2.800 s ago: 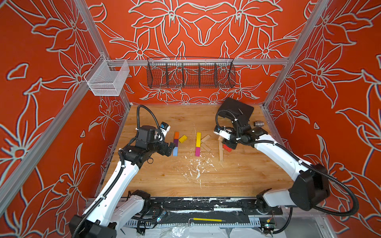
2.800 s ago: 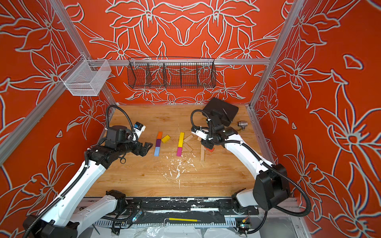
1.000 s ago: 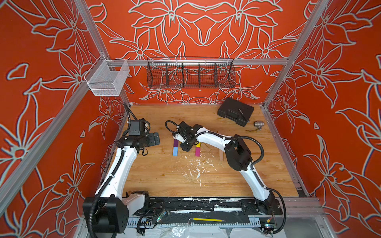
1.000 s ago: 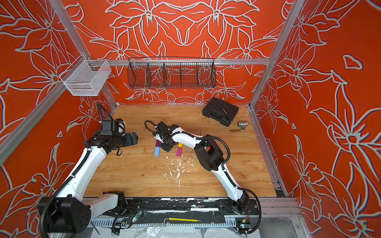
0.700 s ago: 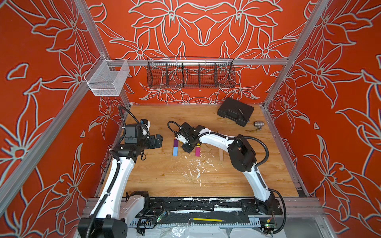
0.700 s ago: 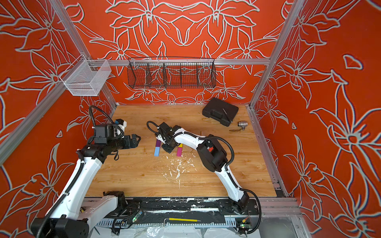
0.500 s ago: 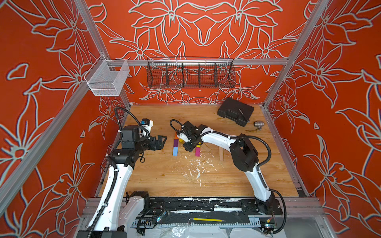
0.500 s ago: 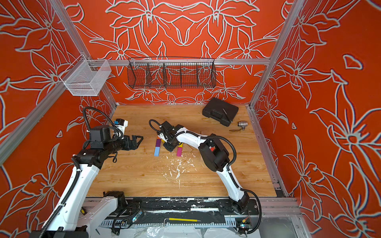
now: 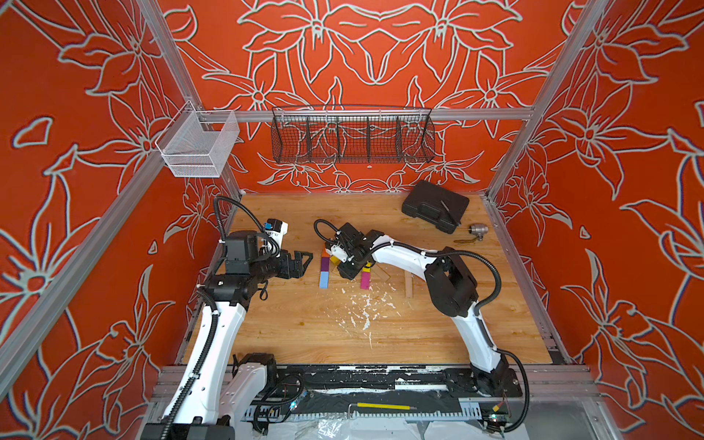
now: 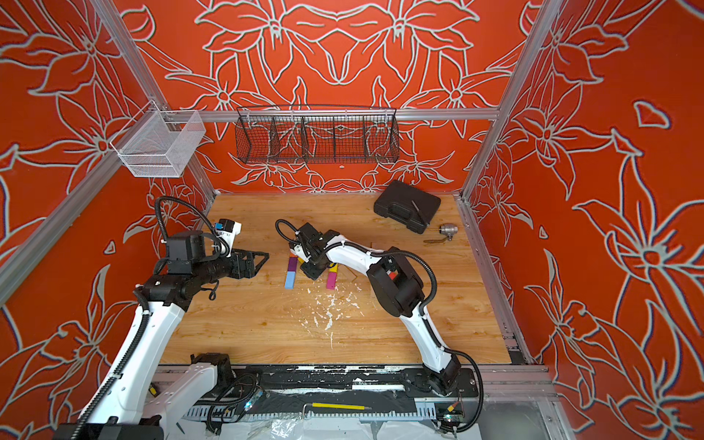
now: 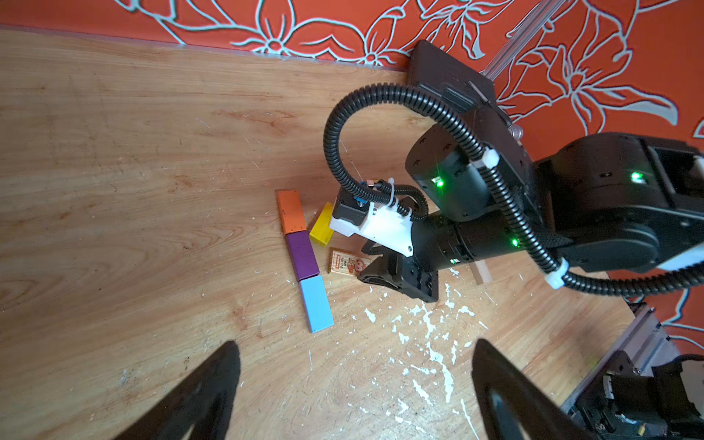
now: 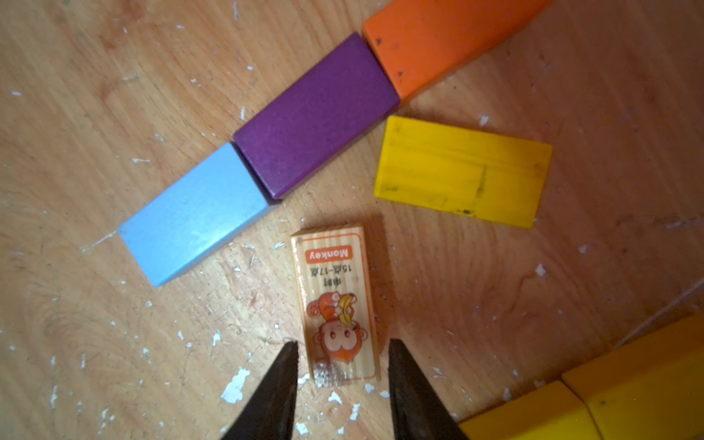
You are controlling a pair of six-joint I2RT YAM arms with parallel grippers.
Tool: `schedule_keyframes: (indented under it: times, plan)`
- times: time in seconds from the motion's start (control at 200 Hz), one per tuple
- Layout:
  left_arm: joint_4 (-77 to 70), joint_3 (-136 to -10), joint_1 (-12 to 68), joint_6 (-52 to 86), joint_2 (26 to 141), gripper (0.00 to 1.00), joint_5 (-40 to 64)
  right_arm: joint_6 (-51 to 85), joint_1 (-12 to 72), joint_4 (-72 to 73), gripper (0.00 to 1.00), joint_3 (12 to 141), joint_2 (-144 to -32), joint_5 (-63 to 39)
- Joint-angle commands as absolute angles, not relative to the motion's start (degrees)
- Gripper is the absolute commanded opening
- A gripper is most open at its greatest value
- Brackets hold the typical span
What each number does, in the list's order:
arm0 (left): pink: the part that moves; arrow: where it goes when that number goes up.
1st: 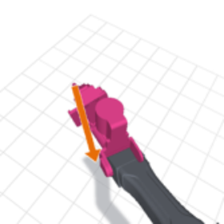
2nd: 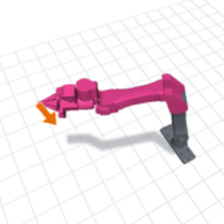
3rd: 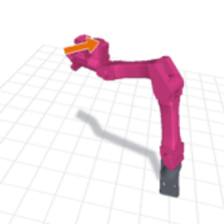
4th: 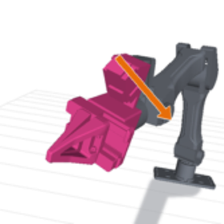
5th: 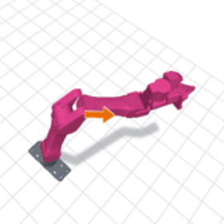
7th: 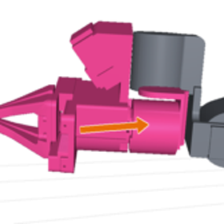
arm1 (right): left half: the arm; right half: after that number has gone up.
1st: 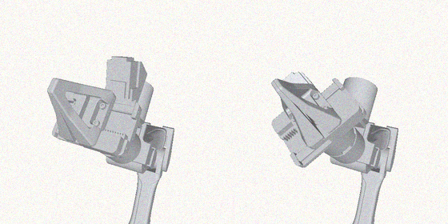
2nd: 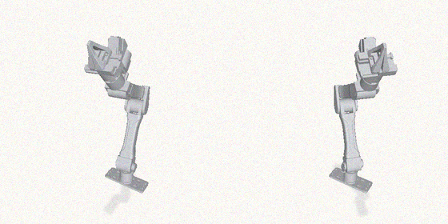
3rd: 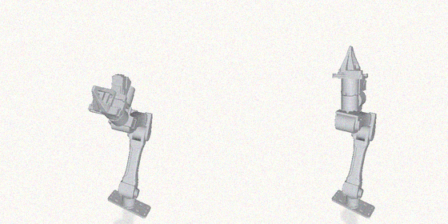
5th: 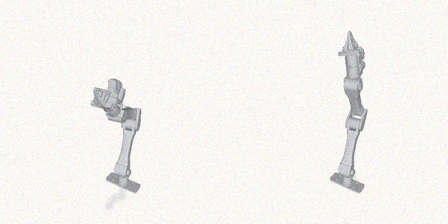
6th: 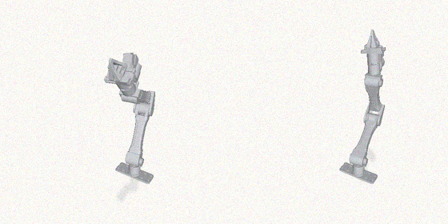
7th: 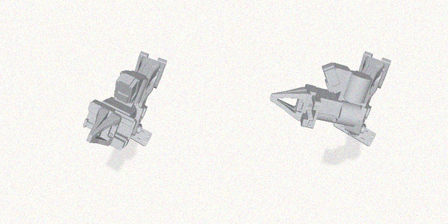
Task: Assemble the letter k with building blocks
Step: Assemble the building block at the center of the board.
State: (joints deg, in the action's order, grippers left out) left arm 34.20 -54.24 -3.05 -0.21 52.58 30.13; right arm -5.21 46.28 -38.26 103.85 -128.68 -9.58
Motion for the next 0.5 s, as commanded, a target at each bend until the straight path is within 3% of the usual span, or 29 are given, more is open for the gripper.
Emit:
schedule_keyframes:
  times: [0.0,0.495]
  plan:
    - [33.84,-54.23,-3.08,-1.15,52.47,0.93,30.76,-3.93,46.54,-38.41,0.39,105.36,-130.33,-10.90]
    - [34.02,-54.43,-3.08,-1.32,53.17,0.93,31.12,-2.34,46.51,-38.09,0.33,107.44,-132.71,-11.51]
